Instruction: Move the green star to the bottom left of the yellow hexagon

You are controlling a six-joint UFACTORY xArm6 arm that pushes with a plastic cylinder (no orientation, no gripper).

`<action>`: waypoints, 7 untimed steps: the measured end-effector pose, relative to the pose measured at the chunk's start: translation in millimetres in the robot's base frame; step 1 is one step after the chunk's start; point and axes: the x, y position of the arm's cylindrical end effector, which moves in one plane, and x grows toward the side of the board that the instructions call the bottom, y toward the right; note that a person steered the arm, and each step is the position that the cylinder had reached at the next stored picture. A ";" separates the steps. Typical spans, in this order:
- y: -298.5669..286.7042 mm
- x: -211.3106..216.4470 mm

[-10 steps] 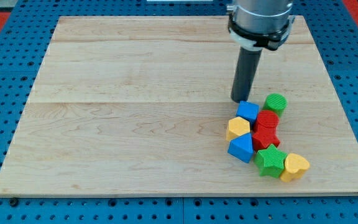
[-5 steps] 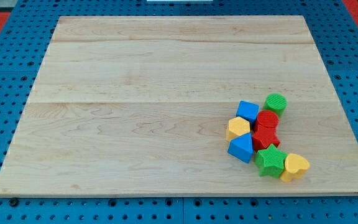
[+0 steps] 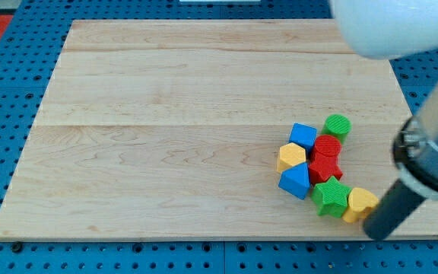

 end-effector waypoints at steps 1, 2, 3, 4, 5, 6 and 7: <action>-7.1 -13.6; -16.0 -29.2; -51.0 -21.7; -60.5 -48.7; -52.2 -75.7; -95.4 -78.7; -63.3 -83.8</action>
